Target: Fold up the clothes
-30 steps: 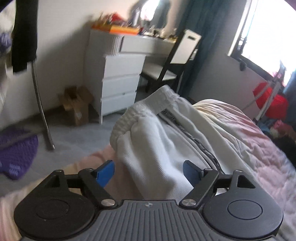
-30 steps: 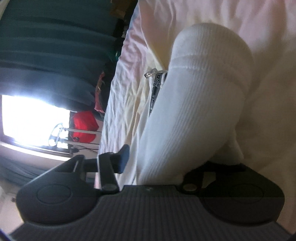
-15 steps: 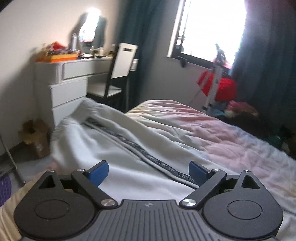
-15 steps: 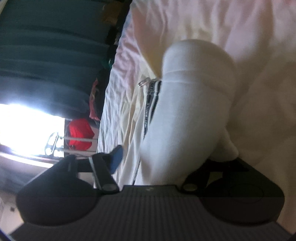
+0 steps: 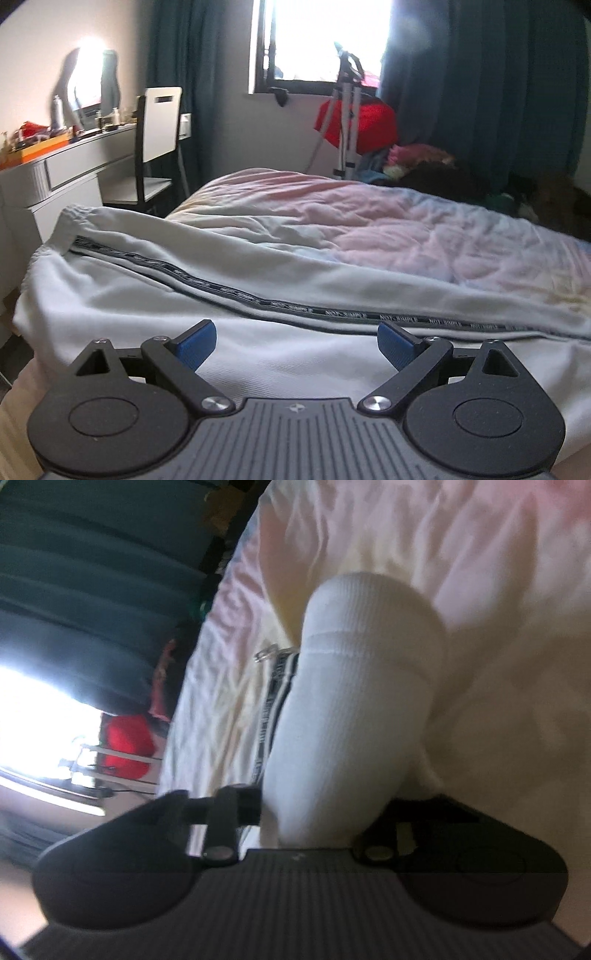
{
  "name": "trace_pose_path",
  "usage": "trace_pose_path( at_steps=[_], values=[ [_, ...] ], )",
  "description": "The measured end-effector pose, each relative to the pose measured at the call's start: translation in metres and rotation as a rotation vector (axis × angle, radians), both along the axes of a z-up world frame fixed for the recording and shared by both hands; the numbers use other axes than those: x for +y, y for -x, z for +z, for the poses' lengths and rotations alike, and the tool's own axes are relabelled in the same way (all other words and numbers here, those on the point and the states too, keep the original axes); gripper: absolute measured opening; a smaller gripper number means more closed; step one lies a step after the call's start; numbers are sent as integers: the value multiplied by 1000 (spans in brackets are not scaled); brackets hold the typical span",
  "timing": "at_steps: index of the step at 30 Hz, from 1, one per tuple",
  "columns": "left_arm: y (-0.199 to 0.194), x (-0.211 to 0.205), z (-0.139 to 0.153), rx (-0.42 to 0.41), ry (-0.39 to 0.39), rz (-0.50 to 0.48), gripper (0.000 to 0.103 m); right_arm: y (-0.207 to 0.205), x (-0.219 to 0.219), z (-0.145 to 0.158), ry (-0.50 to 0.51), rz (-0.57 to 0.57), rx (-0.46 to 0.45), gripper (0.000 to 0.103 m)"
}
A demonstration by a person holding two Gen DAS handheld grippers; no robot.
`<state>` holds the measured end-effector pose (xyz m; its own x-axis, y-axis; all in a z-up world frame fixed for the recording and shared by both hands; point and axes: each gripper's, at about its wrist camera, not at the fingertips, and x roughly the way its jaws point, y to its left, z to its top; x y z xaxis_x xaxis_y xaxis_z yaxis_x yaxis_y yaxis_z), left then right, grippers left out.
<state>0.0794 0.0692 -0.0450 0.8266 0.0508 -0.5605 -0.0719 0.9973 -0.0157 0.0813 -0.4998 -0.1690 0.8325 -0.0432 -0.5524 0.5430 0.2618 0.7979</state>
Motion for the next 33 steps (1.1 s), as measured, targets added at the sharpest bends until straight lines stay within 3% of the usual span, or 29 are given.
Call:
trace_pose_path(
  at_steps=[3, 10, 16, 20, 25, 32, 33],
  values=[
    [-2, -7, -6, 29, -33, -29, 96, 0, 10, 13, 89, -17, 13, 21],
    [2, -21, -5, -2, -114, -76, 96, 8, 67, 68, 524, -15, -16, 19],
    [5, -13, 1, -19, -77, -64, 96, 3, 155, 116, 960, 83, -150, 19],
    [6, -3, 8, -42, -32, -31, 96, -12, 222, 123, 1200, 222, -260, 19],
    [3, 15, 14, -44, 51, 19, 96, -23, 299, 101, 1371, 428, -307, 19],
    [-3, 27, 8, -1, 121, 51, 96, -41, 363, 14, 1455, 894, -159, 19],
    [-3, 27, 8, -1, 120, 52, 96, -41, 362, 10, 1450, 908, -156, 20]
  ],
)
